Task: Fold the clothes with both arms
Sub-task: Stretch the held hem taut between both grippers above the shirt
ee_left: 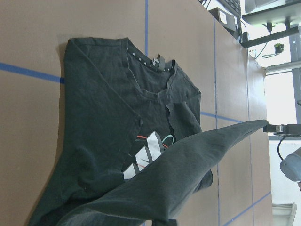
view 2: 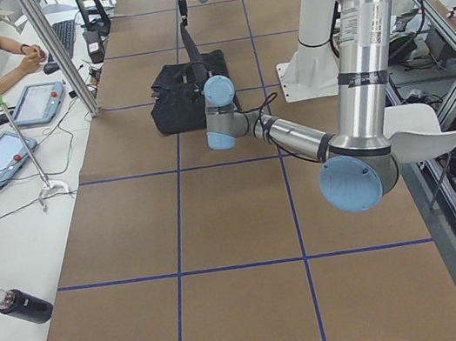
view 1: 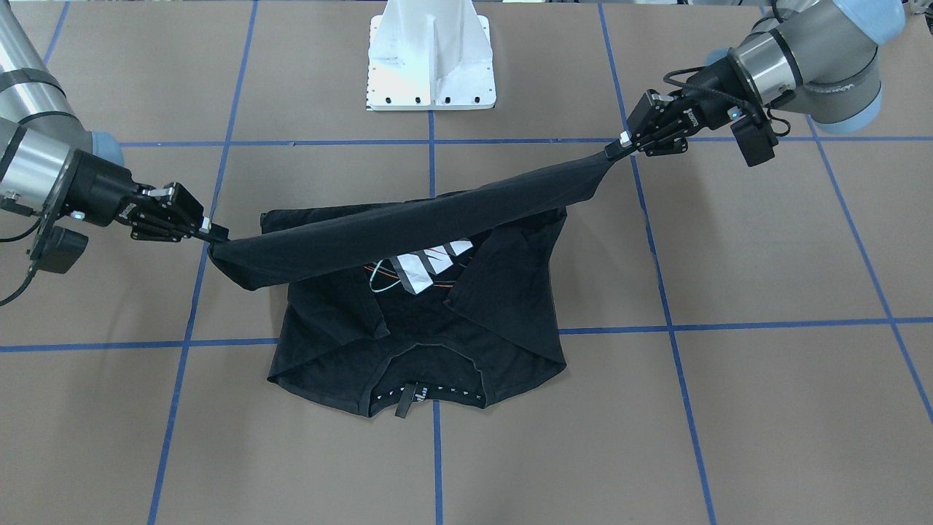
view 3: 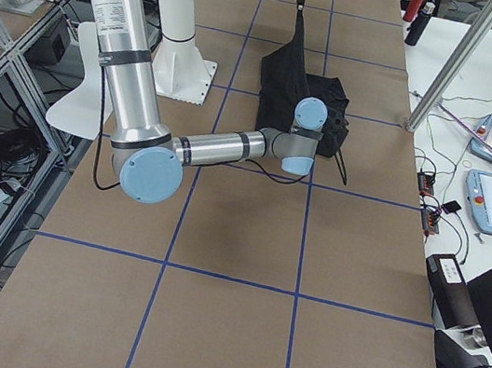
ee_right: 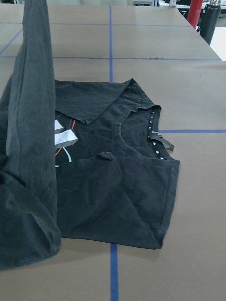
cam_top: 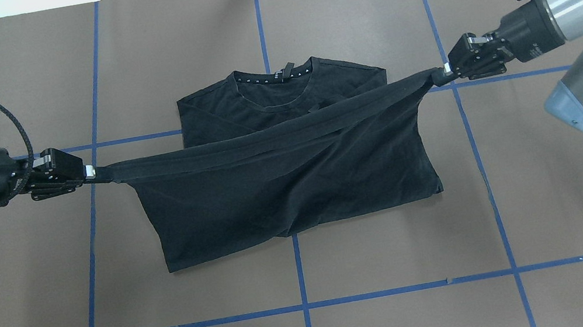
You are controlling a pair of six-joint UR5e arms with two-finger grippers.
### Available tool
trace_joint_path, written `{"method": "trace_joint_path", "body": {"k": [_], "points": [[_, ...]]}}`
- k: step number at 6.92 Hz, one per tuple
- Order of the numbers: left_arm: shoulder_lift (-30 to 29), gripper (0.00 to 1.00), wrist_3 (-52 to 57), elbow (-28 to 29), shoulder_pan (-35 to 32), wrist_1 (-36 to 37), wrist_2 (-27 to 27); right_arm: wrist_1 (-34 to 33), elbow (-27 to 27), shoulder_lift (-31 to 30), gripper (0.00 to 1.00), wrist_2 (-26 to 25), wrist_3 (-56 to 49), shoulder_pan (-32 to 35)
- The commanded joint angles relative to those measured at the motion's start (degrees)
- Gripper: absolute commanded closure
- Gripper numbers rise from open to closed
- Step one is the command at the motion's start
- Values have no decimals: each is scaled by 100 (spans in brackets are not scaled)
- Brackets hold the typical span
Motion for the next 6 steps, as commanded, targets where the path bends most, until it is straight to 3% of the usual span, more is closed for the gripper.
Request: {"method": "trace_joint_path", "body": {"k": [1,4,6], "points": [[27,100,-222,-64,209,-15,-162,-2,736,-499,100,801,49,-5],[53,100,-232,-116,360,-24,-318,-2,1161,-633,100,1007,392,-5],[412,100,-232,-589,343,-7,-731,-11,1258,-633,100,1085,427,-5]]}}
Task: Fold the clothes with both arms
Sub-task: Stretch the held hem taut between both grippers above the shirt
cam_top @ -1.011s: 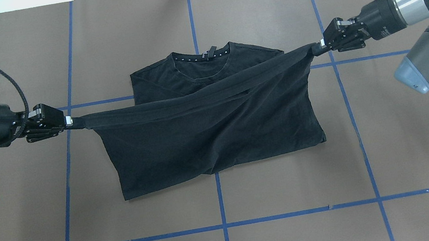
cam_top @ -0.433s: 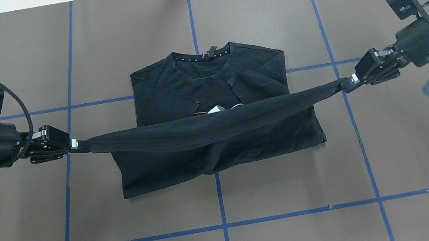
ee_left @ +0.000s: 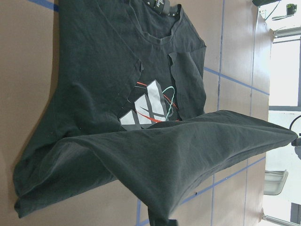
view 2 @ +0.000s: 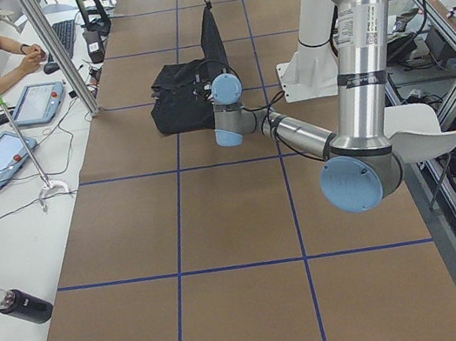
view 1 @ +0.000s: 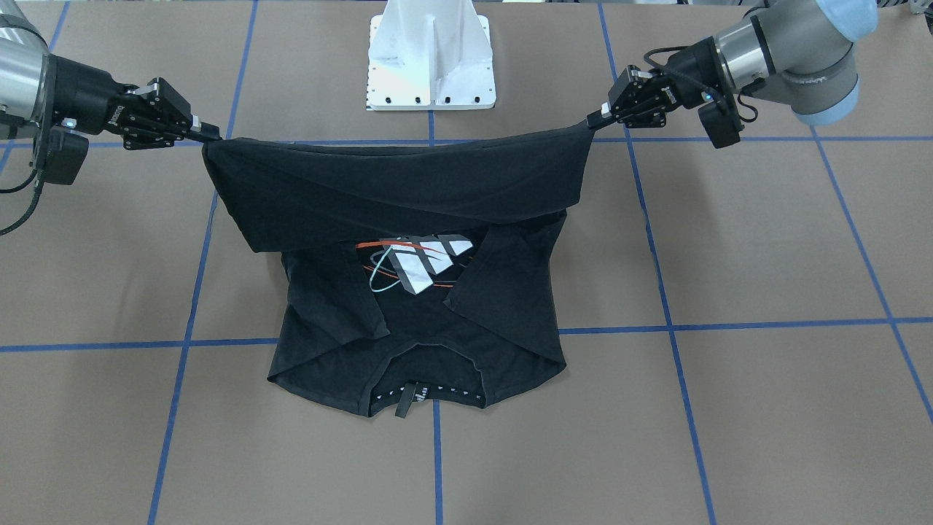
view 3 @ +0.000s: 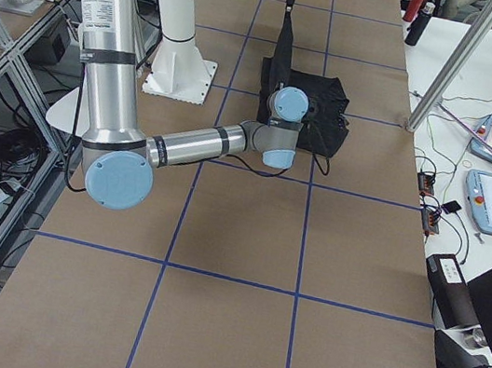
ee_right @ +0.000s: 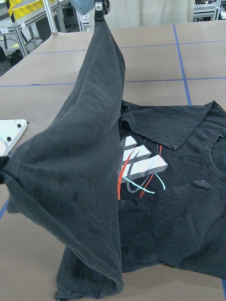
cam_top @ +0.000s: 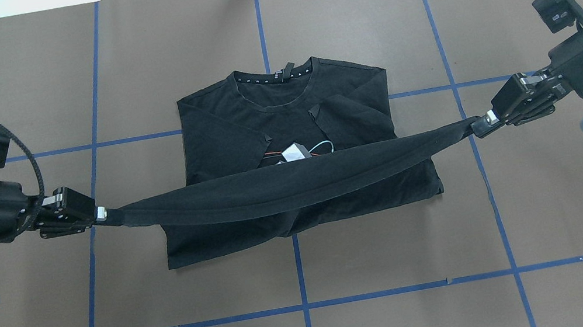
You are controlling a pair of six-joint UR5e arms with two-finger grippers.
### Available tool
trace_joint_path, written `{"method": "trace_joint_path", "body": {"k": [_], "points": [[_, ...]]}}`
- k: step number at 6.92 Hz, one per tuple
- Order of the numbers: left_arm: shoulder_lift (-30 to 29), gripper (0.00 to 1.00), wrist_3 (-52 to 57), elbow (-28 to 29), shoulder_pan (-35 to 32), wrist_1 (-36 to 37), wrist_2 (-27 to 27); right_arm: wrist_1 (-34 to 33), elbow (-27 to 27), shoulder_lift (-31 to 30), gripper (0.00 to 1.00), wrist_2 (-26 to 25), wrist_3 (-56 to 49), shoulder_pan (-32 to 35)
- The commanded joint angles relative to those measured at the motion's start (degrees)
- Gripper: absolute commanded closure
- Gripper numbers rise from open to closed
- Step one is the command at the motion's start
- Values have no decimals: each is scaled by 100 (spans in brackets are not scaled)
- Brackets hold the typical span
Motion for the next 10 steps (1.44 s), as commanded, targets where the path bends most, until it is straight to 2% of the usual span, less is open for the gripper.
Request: {"method": "trace_joint_path", "body": {"k": [1,3,6,9,10], "points": [[284,100,-10,-402,-50,10,-387,-3,113,1,100,101,124,4],[293,100,-10,-447,-59,18,-388,-3,192,1,100,233,134,22],[258,100,-1,-325,-85,62,-318,-65,87,27,100,163,143,83],[49,100,60,96,-261,133,-82,-56,-438,133,100,-214,56,57],[-301,100,61,481,-261,124,41,-65,-562,159,100,-363,55,13]]}}
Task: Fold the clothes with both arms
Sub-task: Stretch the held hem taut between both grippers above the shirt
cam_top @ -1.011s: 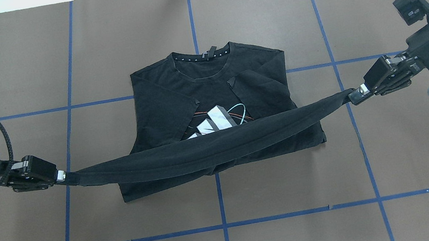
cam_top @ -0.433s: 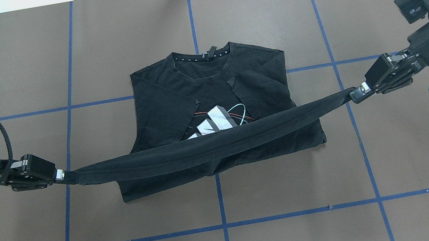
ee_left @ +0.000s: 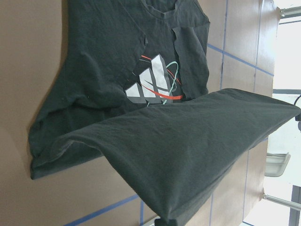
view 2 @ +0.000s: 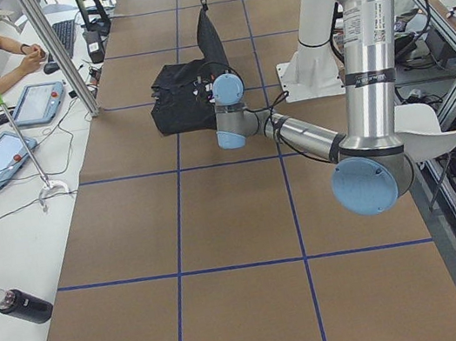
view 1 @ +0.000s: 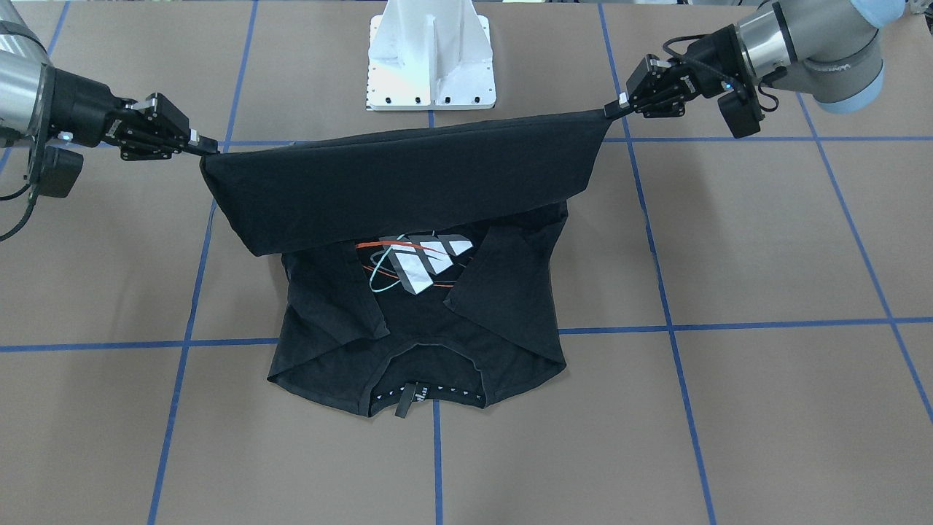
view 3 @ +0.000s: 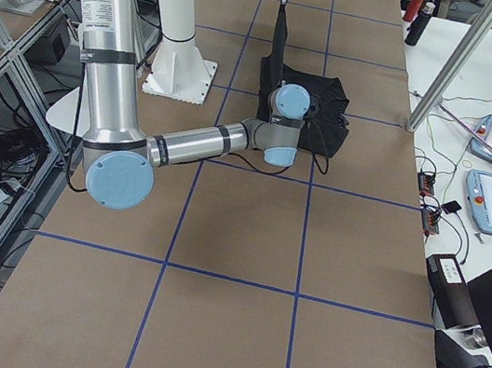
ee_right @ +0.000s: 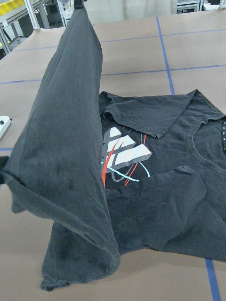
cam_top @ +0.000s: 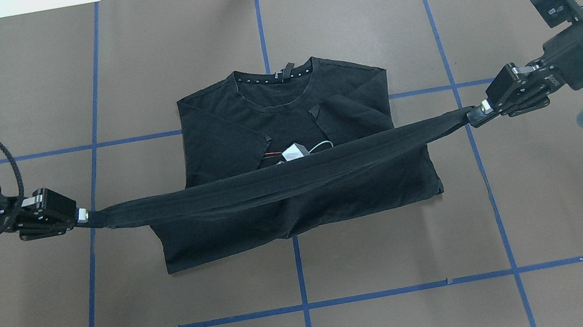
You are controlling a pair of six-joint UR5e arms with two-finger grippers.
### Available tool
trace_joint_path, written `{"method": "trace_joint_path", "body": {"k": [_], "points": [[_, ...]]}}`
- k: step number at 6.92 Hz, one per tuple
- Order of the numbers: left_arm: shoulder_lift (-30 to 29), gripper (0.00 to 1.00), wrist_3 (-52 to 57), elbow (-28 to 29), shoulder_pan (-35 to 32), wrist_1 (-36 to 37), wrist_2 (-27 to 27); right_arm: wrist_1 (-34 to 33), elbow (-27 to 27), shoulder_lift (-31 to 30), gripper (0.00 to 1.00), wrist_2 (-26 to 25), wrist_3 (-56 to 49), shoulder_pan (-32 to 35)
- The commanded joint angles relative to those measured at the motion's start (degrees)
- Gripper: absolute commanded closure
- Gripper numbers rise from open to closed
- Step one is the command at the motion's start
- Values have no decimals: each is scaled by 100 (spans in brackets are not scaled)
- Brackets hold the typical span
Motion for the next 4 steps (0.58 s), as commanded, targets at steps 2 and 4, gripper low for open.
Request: {"method": "trace_joint_path", "body": {"k": [2,4], "points": [[-910,100,22,1101,-19,-3,454,5,-781,512,100,-507,-29,-120],[-992,100,57,1359,-28,-12,666,14,-1293,979,100,-664,-29,-120]]}}
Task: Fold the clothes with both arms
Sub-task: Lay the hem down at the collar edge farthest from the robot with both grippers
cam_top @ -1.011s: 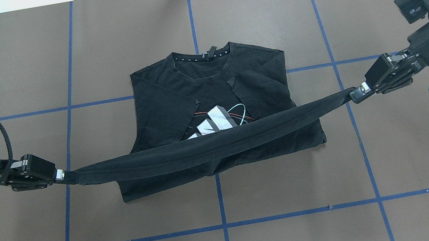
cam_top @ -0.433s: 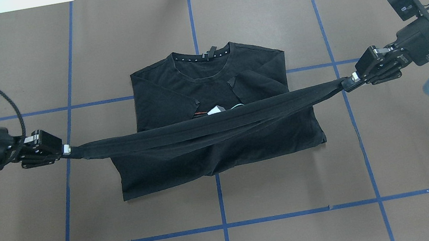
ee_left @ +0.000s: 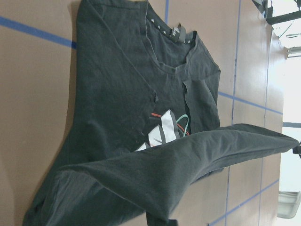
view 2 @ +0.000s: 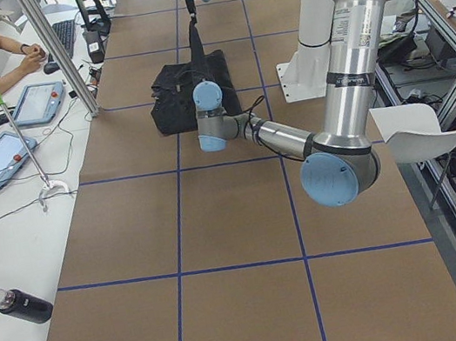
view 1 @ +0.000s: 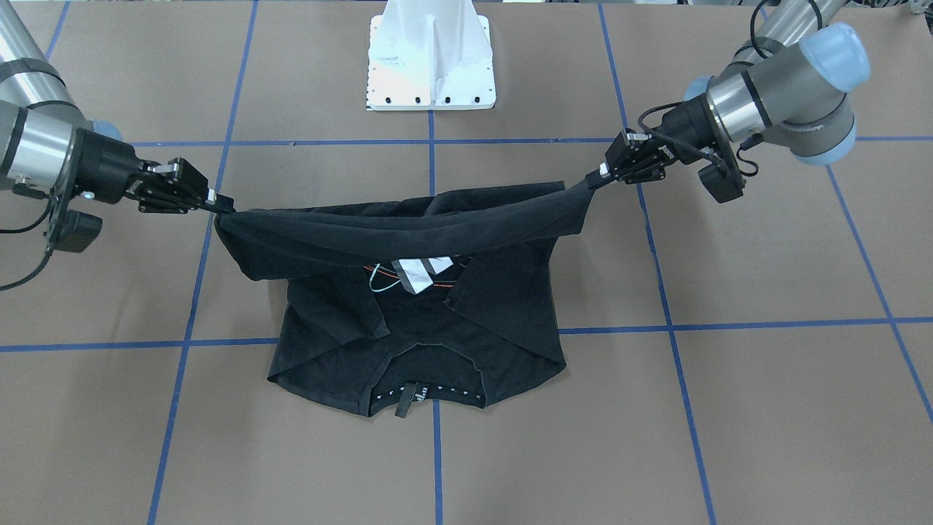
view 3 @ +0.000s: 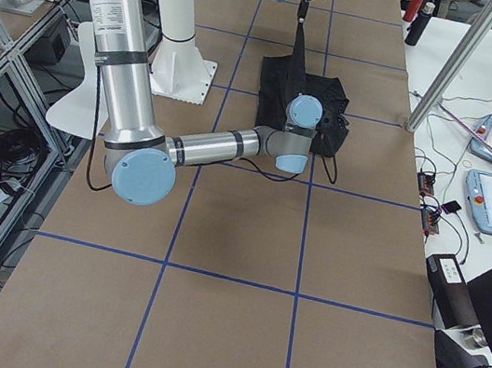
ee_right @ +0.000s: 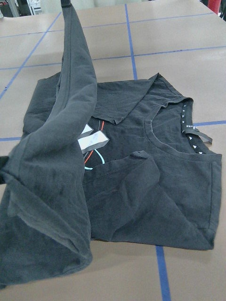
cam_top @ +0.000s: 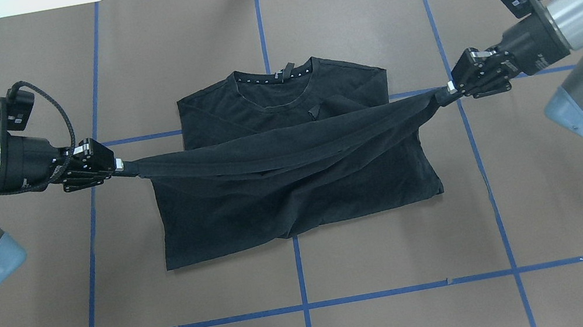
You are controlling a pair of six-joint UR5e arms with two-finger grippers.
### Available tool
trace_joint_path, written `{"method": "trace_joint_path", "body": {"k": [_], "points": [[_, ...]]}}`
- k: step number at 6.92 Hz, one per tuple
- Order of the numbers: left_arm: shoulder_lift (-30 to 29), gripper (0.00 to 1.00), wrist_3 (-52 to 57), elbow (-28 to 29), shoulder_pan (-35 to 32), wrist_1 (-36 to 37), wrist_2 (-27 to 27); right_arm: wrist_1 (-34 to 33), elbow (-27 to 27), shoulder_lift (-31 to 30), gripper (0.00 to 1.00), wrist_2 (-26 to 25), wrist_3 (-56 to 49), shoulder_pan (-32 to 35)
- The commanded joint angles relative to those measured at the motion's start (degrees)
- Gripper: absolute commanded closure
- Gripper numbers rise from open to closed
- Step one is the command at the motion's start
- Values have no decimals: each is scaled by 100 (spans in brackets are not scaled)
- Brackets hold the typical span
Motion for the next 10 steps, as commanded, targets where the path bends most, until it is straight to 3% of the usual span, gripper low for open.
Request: {"method": "trace_joint_path", "body": {"k": [1,4,6,10], "points": [[-67,100,264,211,-75,14,151,3,-419,372,100,-393,0,-41],[-120,100,319,570,-111,15,265,-6,-1034,636,100,-1052,-8,-111],[-373,100,258,904,-111,32,571,-23,-1141,680,100,-1439,0,-129],[-1112,100,257,1993,-94,76,1248,-356,-1694,1303,100,-2327,-17,-374]]}}
